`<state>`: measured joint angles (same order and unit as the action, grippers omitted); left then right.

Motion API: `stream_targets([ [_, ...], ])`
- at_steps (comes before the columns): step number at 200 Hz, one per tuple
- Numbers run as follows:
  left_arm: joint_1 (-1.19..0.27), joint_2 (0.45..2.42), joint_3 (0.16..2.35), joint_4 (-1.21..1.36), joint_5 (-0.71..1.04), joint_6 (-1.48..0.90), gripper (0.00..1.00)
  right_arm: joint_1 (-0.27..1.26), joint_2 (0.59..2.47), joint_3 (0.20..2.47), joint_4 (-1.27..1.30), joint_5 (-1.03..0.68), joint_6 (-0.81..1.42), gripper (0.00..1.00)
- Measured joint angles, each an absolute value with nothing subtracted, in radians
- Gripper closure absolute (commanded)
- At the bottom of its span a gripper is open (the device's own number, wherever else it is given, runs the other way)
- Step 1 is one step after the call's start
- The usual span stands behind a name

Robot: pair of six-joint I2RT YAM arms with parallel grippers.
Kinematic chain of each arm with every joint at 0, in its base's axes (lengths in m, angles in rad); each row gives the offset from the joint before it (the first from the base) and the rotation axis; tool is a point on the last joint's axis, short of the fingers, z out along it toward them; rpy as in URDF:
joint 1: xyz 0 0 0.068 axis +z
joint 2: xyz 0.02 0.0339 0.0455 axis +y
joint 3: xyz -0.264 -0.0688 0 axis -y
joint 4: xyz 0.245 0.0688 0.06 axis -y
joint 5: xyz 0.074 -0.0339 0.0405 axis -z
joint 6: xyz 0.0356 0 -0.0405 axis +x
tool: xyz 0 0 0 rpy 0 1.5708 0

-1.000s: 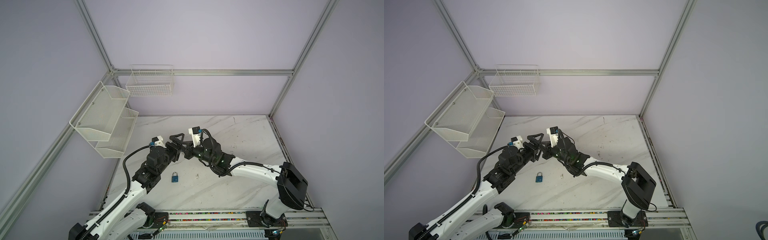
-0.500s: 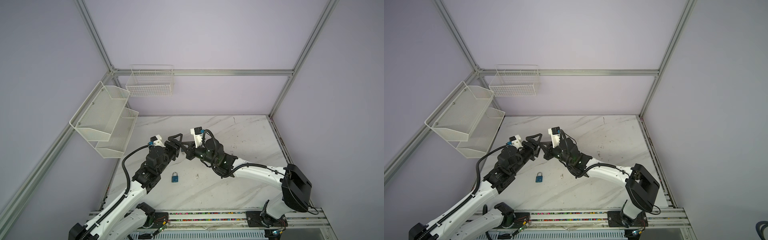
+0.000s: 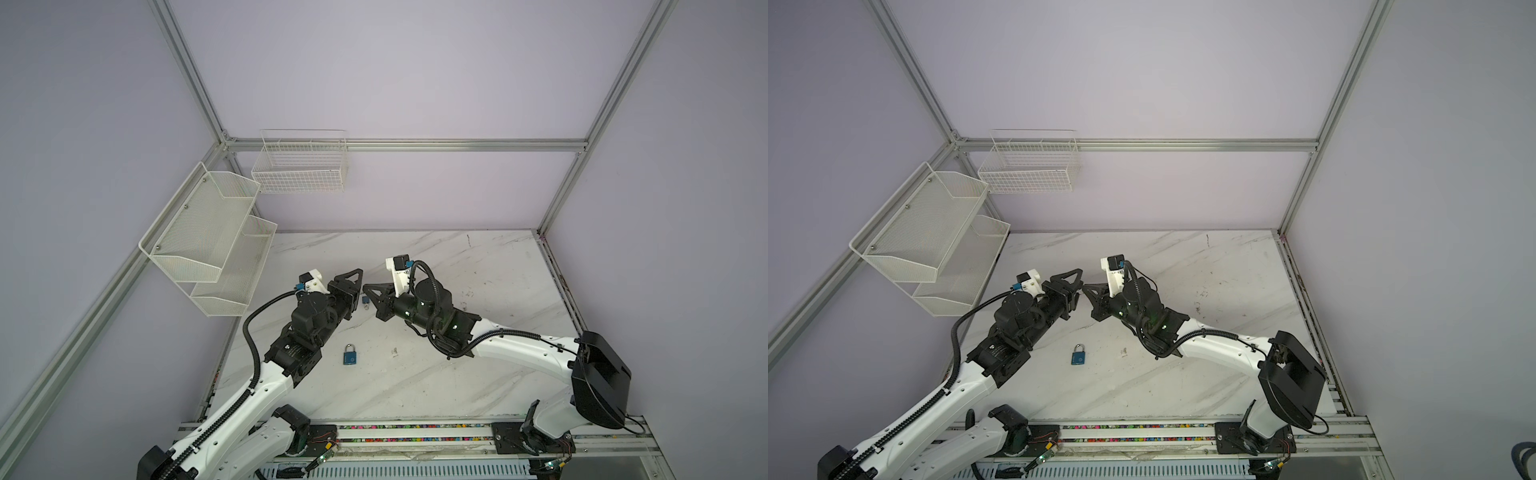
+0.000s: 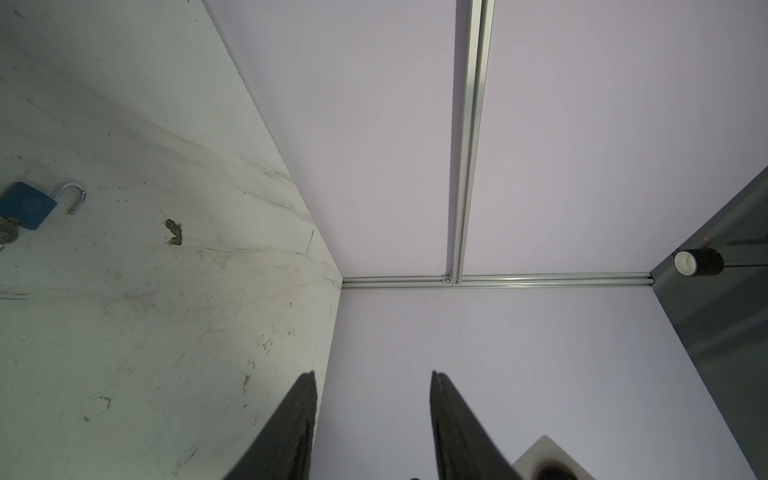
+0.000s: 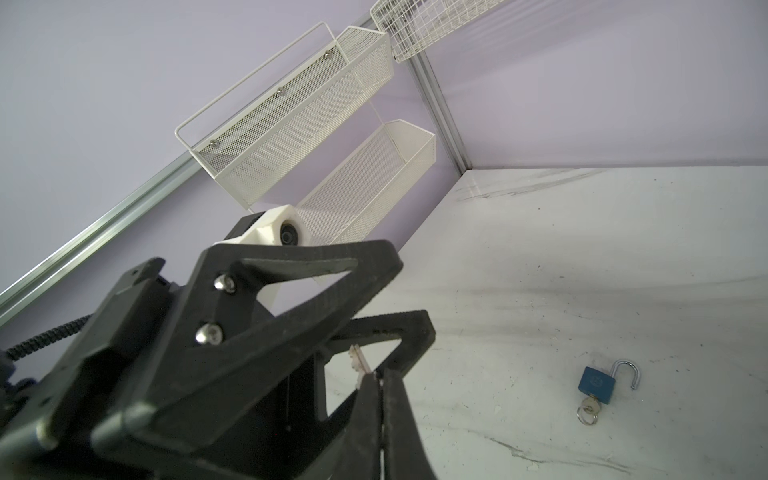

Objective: Unlock with the key

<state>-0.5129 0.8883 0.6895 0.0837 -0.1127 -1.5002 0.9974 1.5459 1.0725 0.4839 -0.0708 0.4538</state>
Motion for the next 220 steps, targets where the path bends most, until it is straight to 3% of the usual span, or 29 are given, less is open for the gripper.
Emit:
stream_targets([
  [63,-0.513,0.896,0.69,0.083,-0.117,-1.504,0.8,0.997,1.531,1.073,0.483,-0.067,0.438,1.0],
  [128,-0.513,0.9,0.689,0.08,-0.12,-1.502,0.9,0.997,1.53,1.073,0.482,-0.062,0.433,1.0],
  [161,-0.513,0.899,0.689,0.079,-0.123,-1.5,1.0,0.997,1.53,1.073,0.482,-0.056,0.432,1.0],
  [193,-0.513,0.899,0.689,0.079,-0.124,-1.499,1.0,0.997,1.53,1.073,0.482,-0.056,0.432,1.0],
  [220,-0.513,0.902,0.689,0.08,-0.124,-1.477,1.0,0.997,1.53,1.073,0.478,-0.056,0.429,0.82],
])
